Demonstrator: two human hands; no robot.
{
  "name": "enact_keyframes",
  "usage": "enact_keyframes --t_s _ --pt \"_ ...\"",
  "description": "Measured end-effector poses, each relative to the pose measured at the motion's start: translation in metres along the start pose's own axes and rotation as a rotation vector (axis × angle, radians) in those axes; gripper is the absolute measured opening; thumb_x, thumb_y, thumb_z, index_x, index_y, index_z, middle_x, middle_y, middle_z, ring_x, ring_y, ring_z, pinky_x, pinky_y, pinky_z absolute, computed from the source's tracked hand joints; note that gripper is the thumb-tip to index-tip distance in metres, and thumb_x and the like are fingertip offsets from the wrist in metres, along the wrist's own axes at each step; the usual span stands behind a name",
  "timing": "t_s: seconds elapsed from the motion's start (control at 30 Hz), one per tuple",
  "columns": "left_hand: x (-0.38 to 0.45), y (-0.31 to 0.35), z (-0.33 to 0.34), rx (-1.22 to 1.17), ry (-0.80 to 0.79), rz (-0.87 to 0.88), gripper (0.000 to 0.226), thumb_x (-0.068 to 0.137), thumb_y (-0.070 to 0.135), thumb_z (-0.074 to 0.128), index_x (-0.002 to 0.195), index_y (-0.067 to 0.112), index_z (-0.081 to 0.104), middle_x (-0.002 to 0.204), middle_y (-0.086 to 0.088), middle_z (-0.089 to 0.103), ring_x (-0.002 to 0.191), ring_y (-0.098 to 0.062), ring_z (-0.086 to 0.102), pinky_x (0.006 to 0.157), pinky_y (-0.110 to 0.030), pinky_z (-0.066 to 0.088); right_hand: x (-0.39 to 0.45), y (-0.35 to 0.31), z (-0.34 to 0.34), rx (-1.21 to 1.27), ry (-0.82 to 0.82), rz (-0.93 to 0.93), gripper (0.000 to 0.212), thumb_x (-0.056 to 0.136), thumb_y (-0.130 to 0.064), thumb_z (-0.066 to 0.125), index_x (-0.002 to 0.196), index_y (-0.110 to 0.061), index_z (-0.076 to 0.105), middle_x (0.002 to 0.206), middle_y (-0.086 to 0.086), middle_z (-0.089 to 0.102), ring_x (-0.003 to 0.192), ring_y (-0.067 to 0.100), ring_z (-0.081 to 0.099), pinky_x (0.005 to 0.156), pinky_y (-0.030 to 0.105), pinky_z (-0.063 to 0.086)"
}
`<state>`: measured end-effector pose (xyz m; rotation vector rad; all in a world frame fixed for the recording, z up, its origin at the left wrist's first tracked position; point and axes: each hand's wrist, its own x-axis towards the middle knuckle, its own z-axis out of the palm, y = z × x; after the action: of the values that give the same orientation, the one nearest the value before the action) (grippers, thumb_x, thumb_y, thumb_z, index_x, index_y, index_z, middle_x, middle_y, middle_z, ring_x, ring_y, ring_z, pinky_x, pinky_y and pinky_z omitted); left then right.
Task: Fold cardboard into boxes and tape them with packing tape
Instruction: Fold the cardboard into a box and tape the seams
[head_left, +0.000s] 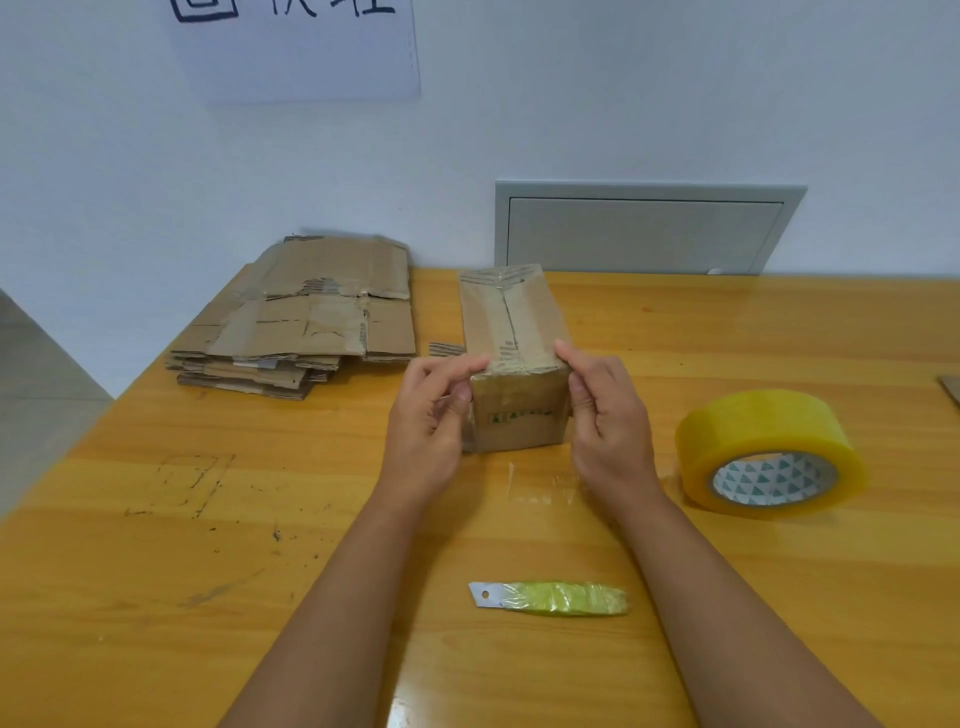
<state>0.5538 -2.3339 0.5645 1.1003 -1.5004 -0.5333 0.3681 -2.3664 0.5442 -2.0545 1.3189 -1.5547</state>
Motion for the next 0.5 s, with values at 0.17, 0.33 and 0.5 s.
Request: enact_keyframes --t_s 0.17,0.33,0.5 --pt "-0.002 -0.004 0.005 0.022 0.048 0.003 0.04 0.101 0.004 0.046 0.123 0.035 0.059 0.117 0.004 0.053 0.111 0.002 0.052 0.093 -0.014 0.044 0.001 -0.003 0.0 0.0 0.02 -0.008 0.035 0.103 -0.016 0.043 0.134 -0.019 0.059 0.107 0.001 0.06 0.096 0.009 0.055 0.08 0.008 0.04" --pt "-0.004 -0.006 0.01 0.047 0.078 0.025 0.036 0.098 0.005 0.046 0.122 0.028 0.061 0.116 -0.001 0.053 0.11 -0.004 0.054 0.094 -0.015 0.042 0.001 -0.003 0.002 -0.013 0.053 -0.036 0.033 0.102 -0.015 0.044 0.129 -0.015 0.062 0.105 0.002 0.063 0.093 0.01 0.056 0.078 0.011 0.042" --pt "-0.002 -0.004 0.013 0.068 0.126 0.033 0.031 0.096 0.005 0.047 0.116 0.023 0.063 0.117 -0.003 0.053 0.11 -0.006 0.054 0.092 -0.016 0.043 0.001 -0.003 0.003 -0.046 0.051 -0.048 0.034 0.102 -0.017 0.043 0.13 -0.015 0.062 0.102 -0.002 0.059 0.09 0.008 0.053 0.072 0.018 0.044"
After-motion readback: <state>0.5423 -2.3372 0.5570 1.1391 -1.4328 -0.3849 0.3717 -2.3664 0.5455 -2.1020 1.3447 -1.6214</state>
